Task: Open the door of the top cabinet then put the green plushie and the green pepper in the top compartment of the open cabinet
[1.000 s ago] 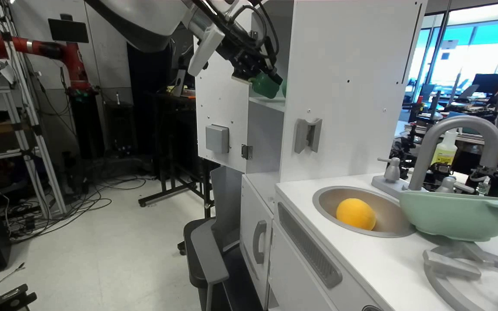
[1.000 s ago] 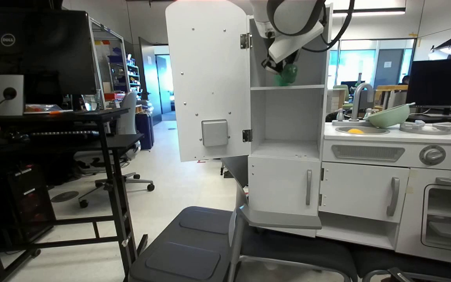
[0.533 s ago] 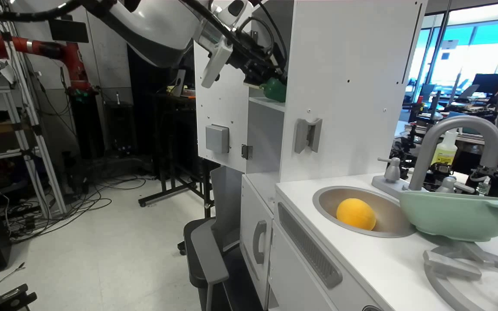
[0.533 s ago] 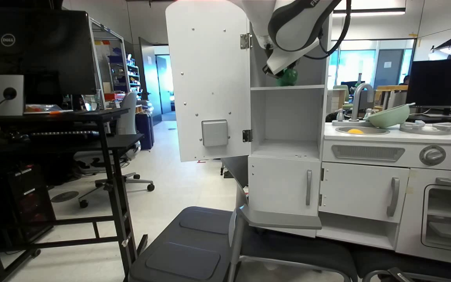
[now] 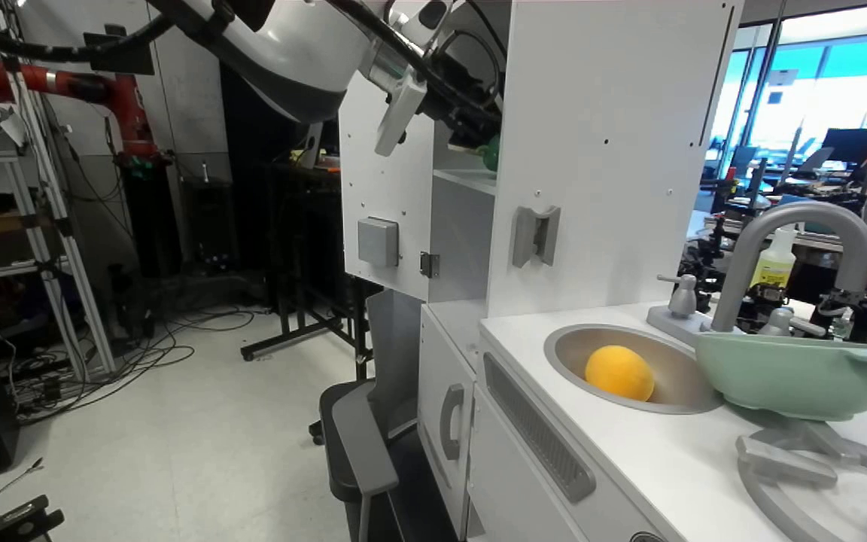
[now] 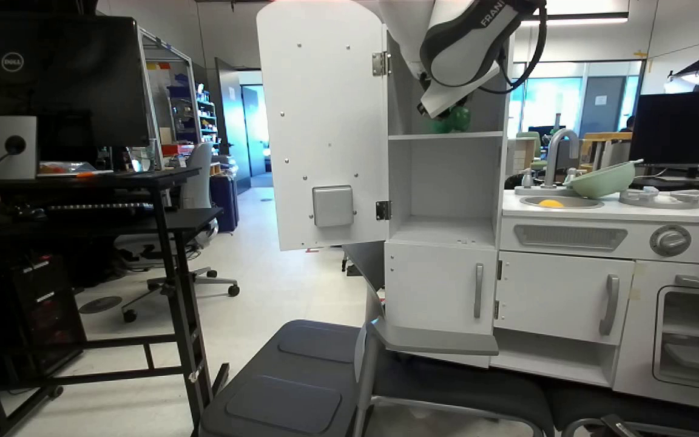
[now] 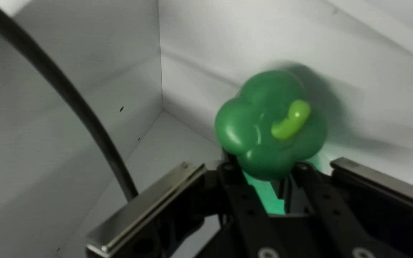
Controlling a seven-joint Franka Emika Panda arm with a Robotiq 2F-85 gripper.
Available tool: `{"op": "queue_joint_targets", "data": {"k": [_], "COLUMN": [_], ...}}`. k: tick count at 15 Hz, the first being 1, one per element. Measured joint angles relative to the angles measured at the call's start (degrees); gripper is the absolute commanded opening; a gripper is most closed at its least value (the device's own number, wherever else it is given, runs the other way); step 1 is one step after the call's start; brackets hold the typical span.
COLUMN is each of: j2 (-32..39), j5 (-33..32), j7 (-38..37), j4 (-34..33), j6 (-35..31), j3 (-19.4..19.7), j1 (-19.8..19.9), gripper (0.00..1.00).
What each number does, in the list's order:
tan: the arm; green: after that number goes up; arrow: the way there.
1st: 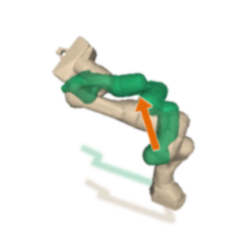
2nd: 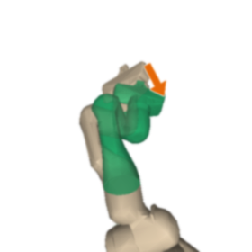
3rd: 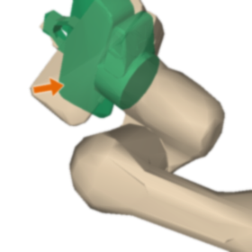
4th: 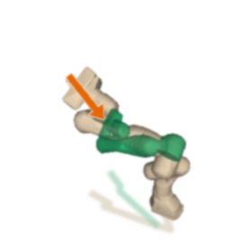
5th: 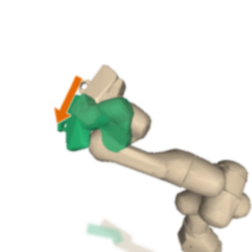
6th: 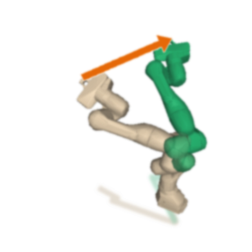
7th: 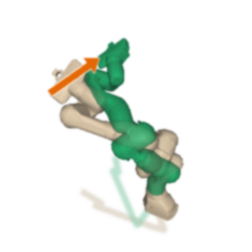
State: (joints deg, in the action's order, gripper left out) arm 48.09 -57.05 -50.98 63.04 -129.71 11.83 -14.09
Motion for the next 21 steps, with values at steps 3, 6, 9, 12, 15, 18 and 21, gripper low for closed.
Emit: {"op": "queue_joint_targets", "data": {"k": [3,6,9,12,15,18,21], "j2": [0.88,1.62,1.94,1.95,1.95,1.93,1.78], "j5": [0.00,0.00,0.01,0.01,0.01,0.01,0.01], "j7": [-0.01,-0.17,-0.21,-0.21,-0.51,-0.89,-0.92], "j4": [-1.72,-3.02,-3.51,-3.55,-3.59,-3.65,-3.68], "j6": [0.63,1.07,1.65,1.68,1.61,1.18,-0.51], "j3": [0.01,0.01,-0.03,-0.07,-0.12,-0.27,-0.70], "j1": [0.53,0.78,0.77,0.75,0.66,0.44,0.13], "gripper": [0.30,0.64,0.85,1.00,1.00,1.00,1.00]}}
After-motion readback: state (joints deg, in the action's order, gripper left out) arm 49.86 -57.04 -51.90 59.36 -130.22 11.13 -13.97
